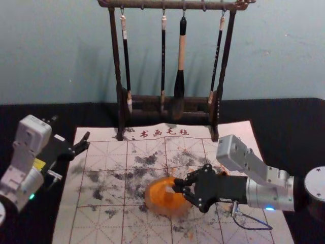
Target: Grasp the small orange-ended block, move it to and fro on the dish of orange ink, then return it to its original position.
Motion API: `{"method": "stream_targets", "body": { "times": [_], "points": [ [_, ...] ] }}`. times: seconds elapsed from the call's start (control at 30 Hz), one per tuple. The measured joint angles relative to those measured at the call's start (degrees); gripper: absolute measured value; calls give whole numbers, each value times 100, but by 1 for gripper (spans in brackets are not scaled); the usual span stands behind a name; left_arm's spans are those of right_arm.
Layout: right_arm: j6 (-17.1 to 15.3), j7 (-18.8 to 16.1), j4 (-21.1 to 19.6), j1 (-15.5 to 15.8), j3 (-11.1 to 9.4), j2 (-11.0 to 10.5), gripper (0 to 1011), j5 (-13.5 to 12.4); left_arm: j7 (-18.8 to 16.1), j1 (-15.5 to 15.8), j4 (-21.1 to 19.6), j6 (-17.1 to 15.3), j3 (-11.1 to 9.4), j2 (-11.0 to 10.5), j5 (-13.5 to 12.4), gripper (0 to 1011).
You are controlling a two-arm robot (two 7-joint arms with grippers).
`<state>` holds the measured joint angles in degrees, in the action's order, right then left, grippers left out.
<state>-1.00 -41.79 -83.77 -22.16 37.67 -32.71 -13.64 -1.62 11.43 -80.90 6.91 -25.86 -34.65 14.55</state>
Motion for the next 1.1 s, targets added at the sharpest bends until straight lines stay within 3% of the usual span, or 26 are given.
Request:
{"method": "stream_targets", "body": {
  "times": [0.7, 1.1],
  "points": [
    [-25, 105, 268, -199, -53, 147, 49, 28, 0, 0, 0, 0, 0, 0, 0, 1002],
    [-102, 107, 72, -86, -151, -58, 49, -52, 0, 0, 0, 0, 0, 0, 0, 1001]
  ]
}}
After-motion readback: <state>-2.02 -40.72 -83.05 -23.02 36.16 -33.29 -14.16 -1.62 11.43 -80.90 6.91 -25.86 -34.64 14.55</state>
